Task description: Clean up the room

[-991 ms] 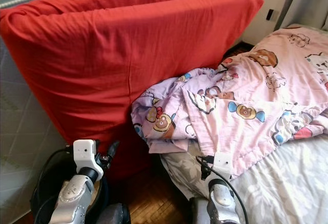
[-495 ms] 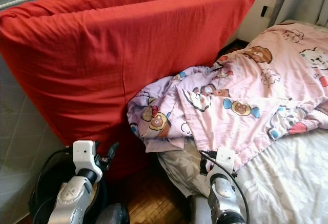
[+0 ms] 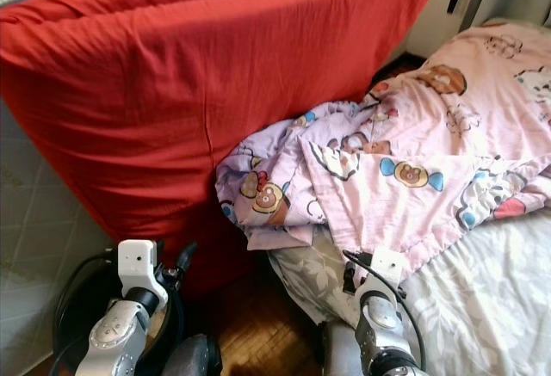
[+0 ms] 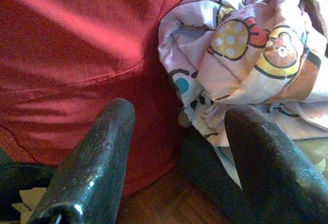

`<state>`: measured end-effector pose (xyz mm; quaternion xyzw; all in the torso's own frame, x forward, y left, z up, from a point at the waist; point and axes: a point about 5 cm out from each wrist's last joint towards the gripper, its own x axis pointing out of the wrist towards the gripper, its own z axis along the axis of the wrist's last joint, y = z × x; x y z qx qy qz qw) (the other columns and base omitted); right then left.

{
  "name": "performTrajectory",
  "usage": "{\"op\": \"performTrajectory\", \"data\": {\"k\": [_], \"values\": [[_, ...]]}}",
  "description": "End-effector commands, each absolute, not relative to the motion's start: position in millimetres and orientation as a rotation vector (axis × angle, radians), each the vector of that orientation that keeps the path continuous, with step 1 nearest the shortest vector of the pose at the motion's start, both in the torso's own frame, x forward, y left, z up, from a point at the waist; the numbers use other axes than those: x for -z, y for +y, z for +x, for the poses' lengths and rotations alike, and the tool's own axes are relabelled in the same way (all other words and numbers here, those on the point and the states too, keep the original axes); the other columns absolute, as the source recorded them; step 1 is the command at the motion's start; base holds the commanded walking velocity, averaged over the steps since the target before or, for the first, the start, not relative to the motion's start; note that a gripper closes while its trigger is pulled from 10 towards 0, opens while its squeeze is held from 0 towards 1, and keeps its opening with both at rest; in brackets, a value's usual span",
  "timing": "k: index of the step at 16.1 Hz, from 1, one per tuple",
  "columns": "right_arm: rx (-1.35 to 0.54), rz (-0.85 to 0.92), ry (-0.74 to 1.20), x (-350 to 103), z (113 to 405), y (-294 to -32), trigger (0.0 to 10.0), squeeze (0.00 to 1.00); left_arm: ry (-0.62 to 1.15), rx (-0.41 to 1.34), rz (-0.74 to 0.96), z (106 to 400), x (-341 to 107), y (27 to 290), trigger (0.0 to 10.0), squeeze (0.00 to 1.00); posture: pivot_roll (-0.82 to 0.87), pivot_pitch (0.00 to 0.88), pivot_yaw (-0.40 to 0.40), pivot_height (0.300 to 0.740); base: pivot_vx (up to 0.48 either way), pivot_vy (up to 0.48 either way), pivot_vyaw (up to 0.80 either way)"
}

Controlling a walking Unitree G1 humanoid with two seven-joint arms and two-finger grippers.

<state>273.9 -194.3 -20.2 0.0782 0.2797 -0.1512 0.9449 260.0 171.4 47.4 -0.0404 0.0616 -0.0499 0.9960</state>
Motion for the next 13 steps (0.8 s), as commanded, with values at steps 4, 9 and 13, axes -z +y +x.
{"op": "performTrajectory", "data": {"k": [4,9,13], "values": [[0.341,0.223,0.594,24.2,270.9,-190.8,10.0,0.00,0.149,0.094,-0.072,256.0,-46.5,175.9,10.0,0.00,0.04,0.131,0.092,0.615,0.000,0.000,0.00],[0.396,0.236,0.584,25.5,267.6,-195.0,10.0,0.00,0.152,0.097,-0.069,256.8,-47.2,175.6,10.0,0.00,0.04,0.131,0.094,0.615,0.000,0.000,0.00],[0.419,0.251,0.585,26.7,265.5,-196.6,10.0,0.00,0.154,0.103,-0.064,257.6,-47.2,174.0,10.0,0.00,0.04,0.127,0.091,0.615,0.000,0.000,0.00]]}}
